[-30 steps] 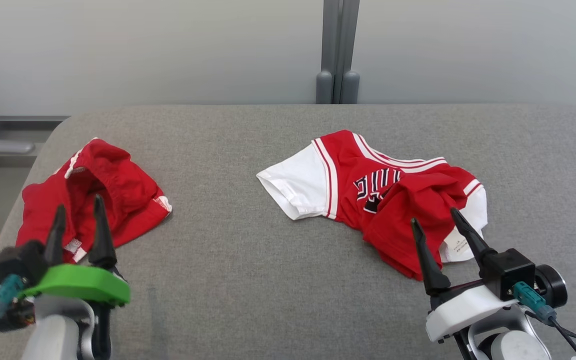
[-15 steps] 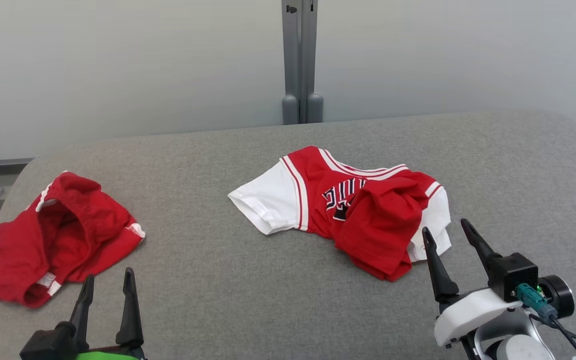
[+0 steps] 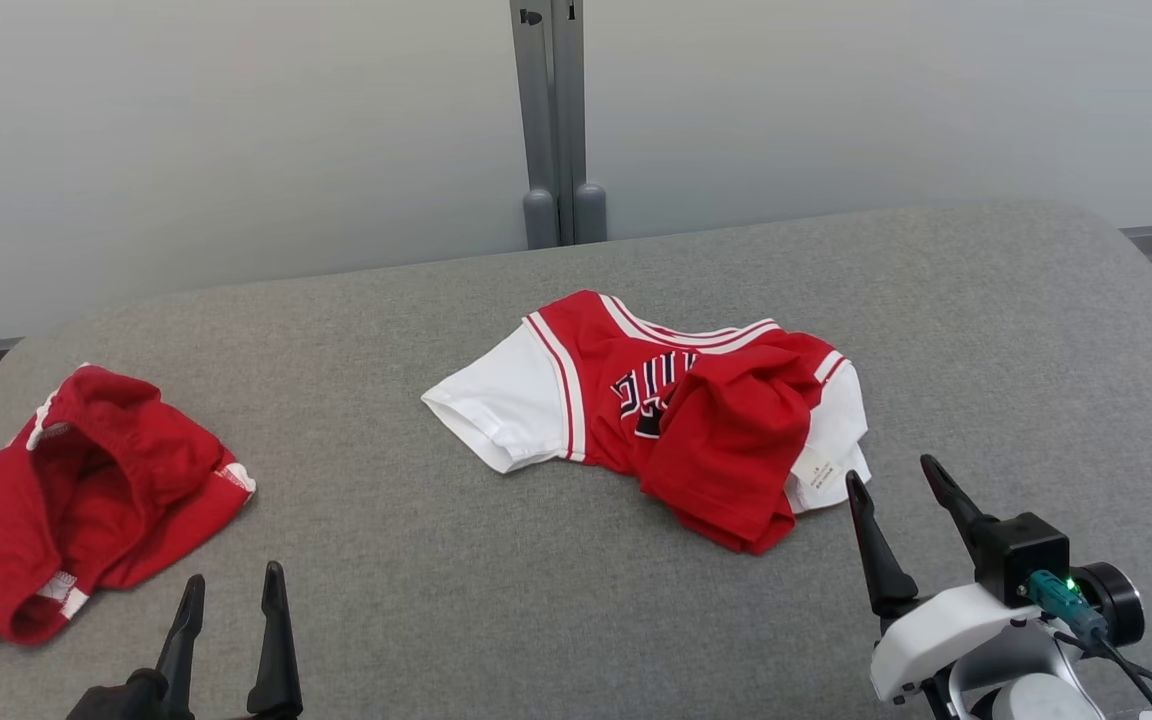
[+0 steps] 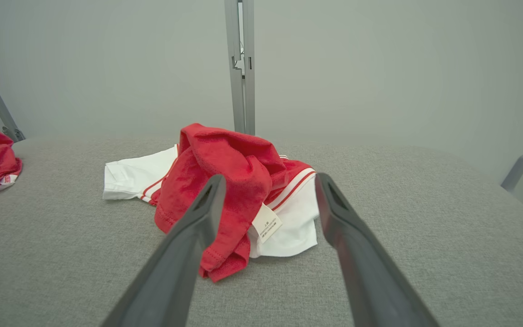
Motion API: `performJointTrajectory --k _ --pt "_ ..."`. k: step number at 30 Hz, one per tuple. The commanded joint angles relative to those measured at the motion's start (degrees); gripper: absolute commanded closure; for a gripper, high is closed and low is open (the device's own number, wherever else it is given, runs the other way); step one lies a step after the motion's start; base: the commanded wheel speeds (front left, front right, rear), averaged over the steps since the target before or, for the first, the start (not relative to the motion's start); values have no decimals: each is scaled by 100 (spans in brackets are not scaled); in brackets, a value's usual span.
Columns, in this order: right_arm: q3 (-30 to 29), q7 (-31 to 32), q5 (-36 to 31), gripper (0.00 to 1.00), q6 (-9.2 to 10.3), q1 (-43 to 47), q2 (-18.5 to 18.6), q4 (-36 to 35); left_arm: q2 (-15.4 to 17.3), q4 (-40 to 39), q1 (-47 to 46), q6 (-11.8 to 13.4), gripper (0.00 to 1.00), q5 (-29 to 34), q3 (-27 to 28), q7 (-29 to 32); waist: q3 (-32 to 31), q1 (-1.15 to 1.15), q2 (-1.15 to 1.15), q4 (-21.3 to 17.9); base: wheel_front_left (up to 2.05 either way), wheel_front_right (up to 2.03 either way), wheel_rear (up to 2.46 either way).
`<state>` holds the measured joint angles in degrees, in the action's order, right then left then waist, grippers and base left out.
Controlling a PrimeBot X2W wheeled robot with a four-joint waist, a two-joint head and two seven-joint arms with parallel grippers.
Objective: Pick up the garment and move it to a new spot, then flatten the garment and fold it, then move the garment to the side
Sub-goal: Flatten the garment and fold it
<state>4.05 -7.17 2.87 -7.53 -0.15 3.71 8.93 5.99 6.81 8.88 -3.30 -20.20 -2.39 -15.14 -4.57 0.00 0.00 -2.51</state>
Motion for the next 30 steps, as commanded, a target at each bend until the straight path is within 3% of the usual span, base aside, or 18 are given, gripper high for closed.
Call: performJointTrajectory --k 1,5,9,17,30 --pt "6 -44 -24 0 8 -52 -7 21 -13 -6 4 -31 0 61 19 0 14 0 0 9 0 0 0" --pt "21 70 53 0 8 -249 52 110 -38 -27 -45 -60 0 111 29 -1 71 0 0 13 0 0 0" --pt "-86 588 274 0 8 -740 237 399 -59 -63 -117 -84 0 146 26 -1 184 0 0 3 0 0 0" --pt "-510 1702 758 0 7 -1957 786 1745 -111 -83 -420 -174 0 145 -73 -1 627 0 0 304 0 0 0" --pt "-158 1895 1091 0 8 -3584 1305 3919 -83 -168 -1084 -327 0 280 -254 -1 1615 0 0 1067 0 0 0"
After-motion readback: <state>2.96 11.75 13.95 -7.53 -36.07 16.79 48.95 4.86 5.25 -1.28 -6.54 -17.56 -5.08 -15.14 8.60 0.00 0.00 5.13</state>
